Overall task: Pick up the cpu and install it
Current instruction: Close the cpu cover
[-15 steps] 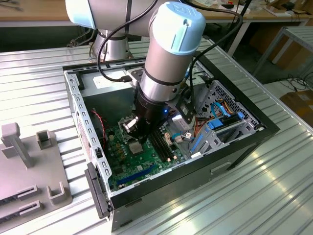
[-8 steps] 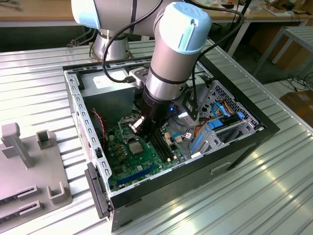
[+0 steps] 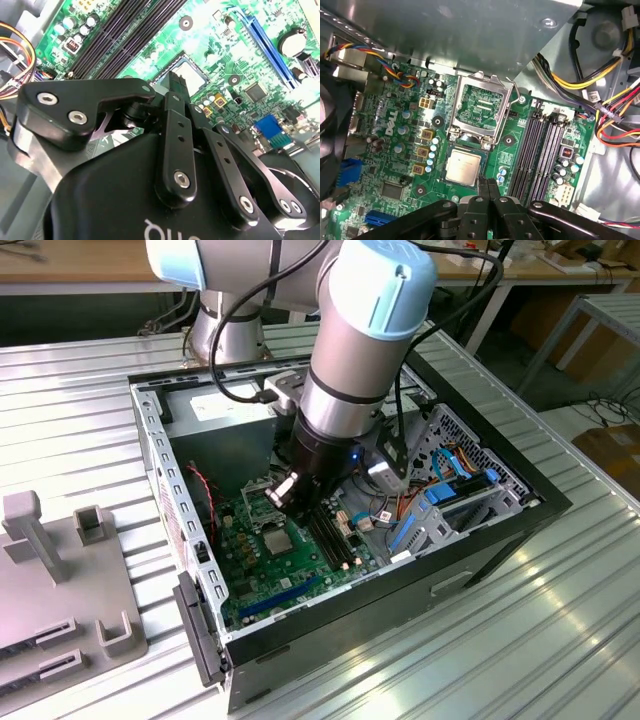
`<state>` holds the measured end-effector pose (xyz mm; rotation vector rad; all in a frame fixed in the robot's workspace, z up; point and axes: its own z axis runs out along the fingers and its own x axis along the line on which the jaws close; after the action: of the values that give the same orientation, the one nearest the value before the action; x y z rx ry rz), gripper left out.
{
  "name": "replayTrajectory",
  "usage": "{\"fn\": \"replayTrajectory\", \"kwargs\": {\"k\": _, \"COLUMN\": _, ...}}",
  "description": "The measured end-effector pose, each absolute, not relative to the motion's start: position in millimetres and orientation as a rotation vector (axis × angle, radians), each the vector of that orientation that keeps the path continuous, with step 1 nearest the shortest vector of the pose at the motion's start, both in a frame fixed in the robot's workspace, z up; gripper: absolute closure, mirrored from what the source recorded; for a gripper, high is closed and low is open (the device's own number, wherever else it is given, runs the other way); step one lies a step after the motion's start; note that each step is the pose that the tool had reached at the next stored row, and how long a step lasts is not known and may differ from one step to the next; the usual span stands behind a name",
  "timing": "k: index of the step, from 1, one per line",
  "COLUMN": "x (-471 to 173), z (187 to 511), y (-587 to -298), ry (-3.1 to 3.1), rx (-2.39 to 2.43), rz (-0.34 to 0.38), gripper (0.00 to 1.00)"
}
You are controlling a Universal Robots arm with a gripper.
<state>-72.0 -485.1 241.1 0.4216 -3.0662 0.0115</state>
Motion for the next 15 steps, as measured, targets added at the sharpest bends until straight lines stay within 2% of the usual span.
{"fn": "replayTrajectory", "kwargs": {"k": 15, "x": -70.6, "z": 240.6, "y": -485.1, "ry": -2.949, "rx": 0.946, "rz": 0.024, "gripper": 0.89}}
